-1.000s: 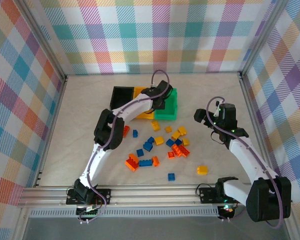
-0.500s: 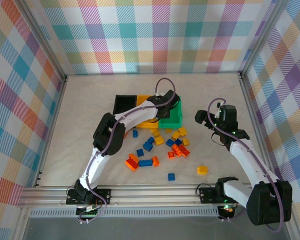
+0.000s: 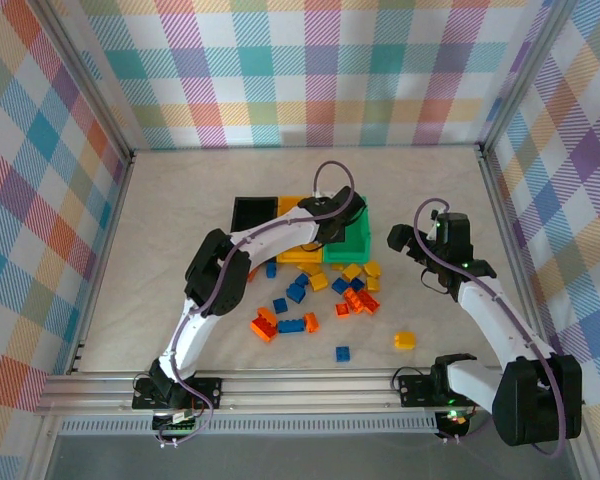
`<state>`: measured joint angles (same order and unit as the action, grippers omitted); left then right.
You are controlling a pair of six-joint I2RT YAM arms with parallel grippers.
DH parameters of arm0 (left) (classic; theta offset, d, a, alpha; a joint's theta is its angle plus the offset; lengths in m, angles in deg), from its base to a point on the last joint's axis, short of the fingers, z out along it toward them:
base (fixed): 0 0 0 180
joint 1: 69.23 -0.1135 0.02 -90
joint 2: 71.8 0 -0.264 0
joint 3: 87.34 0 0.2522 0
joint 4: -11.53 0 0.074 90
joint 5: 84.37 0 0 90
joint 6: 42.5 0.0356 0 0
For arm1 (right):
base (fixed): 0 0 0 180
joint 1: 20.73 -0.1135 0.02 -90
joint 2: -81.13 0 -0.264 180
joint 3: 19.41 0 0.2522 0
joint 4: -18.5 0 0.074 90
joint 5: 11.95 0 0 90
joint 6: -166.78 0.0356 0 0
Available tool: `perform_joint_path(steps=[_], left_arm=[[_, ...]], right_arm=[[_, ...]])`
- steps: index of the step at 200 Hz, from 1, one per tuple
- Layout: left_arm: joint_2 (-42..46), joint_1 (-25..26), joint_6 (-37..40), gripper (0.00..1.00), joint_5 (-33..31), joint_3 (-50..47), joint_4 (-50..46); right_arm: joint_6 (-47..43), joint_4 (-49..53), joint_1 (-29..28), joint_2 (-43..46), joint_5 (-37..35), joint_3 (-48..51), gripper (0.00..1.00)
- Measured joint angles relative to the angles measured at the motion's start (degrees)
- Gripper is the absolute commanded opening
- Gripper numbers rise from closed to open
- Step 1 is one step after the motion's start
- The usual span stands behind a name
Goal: Sort the legos into containers by color
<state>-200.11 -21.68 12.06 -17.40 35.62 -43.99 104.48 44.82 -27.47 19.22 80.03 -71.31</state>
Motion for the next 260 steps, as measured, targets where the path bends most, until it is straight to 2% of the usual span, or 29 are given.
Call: perform_joint_path(steps=[31,45,62,82,132,158,179,198,224,260], left_arm=[[-1.66,0.55,-0.90,0.00,0.04,2.78,-1.01],[-1.75,0.74,-0.90,0.22,0.22,2.78,-1.31],[-1.75,0.83,-1.01,0.38,0.70,2.78,-1.22],[-1.75,0.94,-1.99,0.45,3.06,2.71,-0.15],[0.48,1.53,-2.47,0.64,4.37,0.37,3.50],[7.78,1.55,-1.90,1.00,4.48,-4.52,6.14],[16.26,1.55,-0.92,1.00,4.66,-9.51,9.66],[24.94,1.55,-0.52,1.00,5.42,-16.41,13.84],[35.93,1.55,-0.52,1.00,6.12,-28.59,19.32],[47.34,1.55,-0.85,1.00,7.08,-46.86,24.63]], right_arm=[[0.02,0.02,0.00,-0.20,0.02,0.00,1.00],[0.04,0.02,0.00,-0.20,0.02,0.00,1.00],[0.20,0.02,0.00,-0.20,0.07,0.02,1.00],[0.61,0.00,0.00,-0.26,0.22,0.02,1.00],[4.07,-2.67,0.00,-0.59,0.22,2.49,1.00],[4.92,-4.55,0.00,-0.46,2.69,5.44,1.00],[3.93,-3.54,0.00,-1.05,7.06,4.17,1.00],[2.91,-1.92,-0.79,-1.97,9.51,2.40,0.96],[1.05,3.23,-5.20,-2.67,6.82,0.72,0.90],[-1.49,8.00,-12.59,-10.80,2.01,-3.10,0.81]])
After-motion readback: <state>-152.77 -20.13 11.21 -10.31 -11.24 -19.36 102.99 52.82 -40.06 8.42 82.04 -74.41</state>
